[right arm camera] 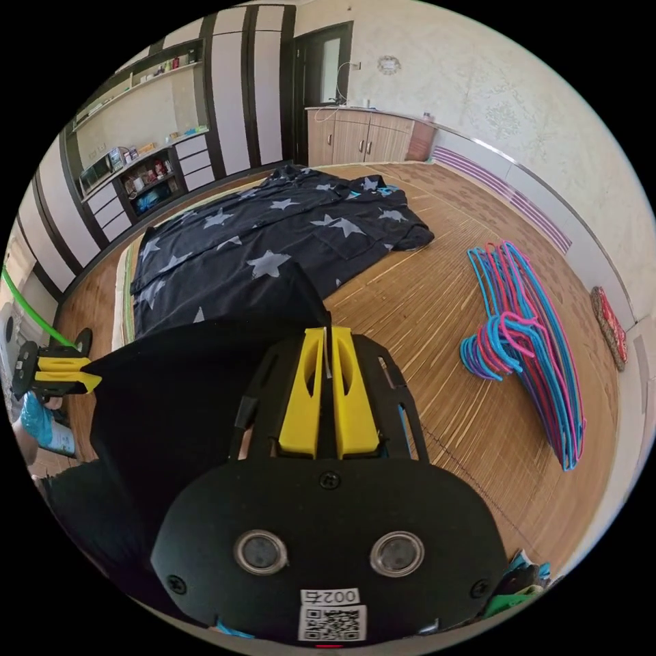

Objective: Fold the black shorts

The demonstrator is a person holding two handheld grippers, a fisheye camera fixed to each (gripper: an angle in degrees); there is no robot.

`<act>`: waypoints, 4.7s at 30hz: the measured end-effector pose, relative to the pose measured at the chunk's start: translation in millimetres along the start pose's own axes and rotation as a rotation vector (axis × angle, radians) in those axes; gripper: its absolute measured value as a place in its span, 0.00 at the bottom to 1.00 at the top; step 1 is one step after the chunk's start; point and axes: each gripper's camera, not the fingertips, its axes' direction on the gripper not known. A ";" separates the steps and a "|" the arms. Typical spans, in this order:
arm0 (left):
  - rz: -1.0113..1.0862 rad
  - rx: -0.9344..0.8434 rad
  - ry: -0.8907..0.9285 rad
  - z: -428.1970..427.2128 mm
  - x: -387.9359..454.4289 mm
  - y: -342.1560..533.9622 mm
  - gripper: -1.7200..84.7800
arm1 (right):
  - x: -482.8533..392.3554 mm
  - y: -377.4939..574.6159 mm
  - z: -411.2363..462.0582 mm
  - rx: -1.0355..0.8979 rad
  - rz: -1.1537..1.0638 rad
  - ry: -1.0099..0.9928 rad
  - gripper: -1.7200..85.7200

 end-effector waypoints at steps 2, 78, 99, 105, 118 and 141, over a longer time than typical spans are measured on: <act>0.018 0.005 0.026 -1.2 -1.9 3.3 0.02 | -3.1 0.0 1.5 -0.018 -0.025 0.009 0.03; -0.177 -0.079 -0.054 -32.4 -93.8 -6.8 0.09 | -98.0 337.0 -134.8 -0.174 0.162 0.014 0.18; -0.114 -0.114 -0.135 -13.1 -43.9 -59.6 0.01 | -160.8 478.7 -144.9 -0.116 0.048 -0.066 0.03; -0.103 -0.146 -0.183 -11.4 -29.6 -70.2 0.01 | -176.6 509.7 -147.6 -0.128 0.020 -0.116 0.02; -0.041 -0.089 -0.077 -34.1 46.9 -94.6 0.01 | -182.9 561.1 -145.2 -0.086 0.102 -0.223 0.11; 0.518 -0.212 0.104 88.1 387.1 -213.9 0.15 | -239.5 630.6 -123.9 -0.021 0.114 -0.080 0.11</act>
